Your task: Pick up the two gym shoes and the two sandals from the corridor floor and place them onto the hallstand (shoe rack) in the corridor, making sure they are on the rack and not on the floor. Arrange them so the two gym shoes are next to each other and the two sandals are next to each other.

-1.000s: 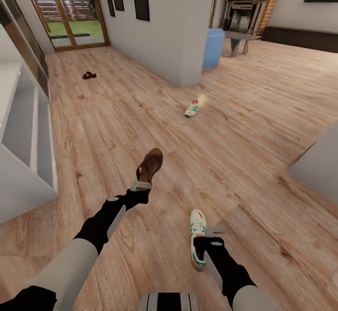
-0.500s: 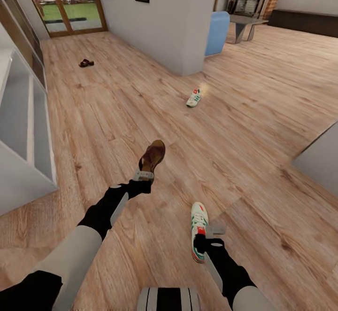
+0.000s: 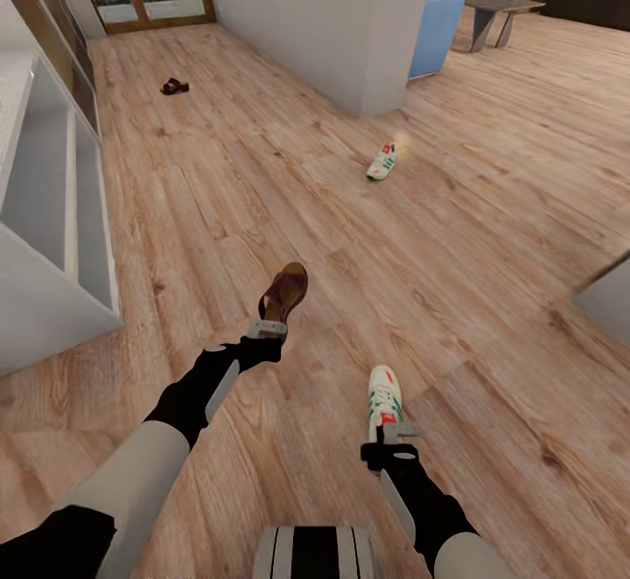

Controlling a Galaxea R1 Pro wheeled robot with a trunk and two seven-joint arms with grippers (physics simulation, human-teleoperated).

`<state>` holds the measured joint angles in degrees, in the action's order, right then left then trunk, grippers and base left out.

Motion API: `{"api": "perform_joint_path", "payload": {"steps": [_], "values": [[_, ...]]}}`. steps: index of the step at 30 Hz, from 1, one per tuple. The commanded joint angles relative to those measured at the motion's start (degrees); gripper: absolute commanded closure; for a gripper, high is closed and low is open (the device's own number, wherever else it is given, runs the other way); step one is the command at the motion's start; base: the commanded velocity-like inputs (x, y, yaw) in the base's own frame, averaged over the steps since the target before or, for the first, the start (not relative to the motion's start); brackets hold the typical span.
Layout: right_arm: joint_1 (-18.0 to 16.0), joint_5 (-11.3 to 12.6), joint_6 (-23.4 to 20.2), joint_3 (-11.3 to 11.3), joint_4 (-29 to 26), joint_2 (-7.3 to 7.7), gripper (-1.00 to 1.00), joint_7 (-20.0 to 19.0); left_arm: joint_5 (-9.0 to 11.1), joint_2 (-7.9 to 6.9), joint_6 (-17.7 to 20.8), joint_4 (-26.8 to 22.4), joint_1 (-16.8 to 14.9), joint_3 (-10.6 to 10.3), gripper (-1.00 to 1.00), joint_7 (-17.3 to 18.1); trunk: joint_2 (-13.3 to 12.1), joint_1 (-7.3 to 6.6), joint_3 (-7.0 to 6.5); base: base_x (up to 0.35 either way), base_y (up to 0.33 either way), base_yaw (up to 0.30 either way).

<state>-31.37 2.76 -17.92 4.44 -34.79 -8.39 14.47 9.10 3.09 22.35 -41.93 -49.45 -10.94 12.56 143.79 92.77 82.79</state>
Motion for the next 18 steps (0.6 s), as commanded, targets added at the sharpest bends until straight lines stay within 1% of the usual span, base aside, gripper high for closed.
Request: {"api": "perform_joint_path", "payload": {"steps": [1, 5, 8, 18], "values": [[-0.02, 0.30, -0.13, 0.30, -0.10, 0.04, -1.00, 0.40, 0.40, -0.01, 0.41, -0.05, -0.01, -0.06, 1.00, 0.01, 0.02, -0.01, 0.06, 0.000, 0.000, 0.058], [-0.01, 0.26, 2.10, 0.49, -0.15, 0.02, -1.00, 0.35, 0.40, -0.01, 0.36, -0.02, -0.02, -0.09, 1.00, 0.01, 0.02, -0.01, 0.11, 0.000, 0.000, 0.030], [-0.03, 0.20, 5.11, 0.41, -0.18, -0.02, -1.00, 0.53, 0.39, -0.01, 0.33, -0.07, -0.03, -0.24, 1.00, 0.06, 0.02, -0.01, 0.12, 0.000, 0.000, 0.008], [-0.02, 0.15, 6.20, 0.10, -0.11, 0.21, -1.00, 0.65, 0.36, -0.01, 0.28, -0.08, -0.03, -0.29, 1.00, 0.10, 0.02, -0.01, 0.12, 0.000, 0.000, 0.001]]}}
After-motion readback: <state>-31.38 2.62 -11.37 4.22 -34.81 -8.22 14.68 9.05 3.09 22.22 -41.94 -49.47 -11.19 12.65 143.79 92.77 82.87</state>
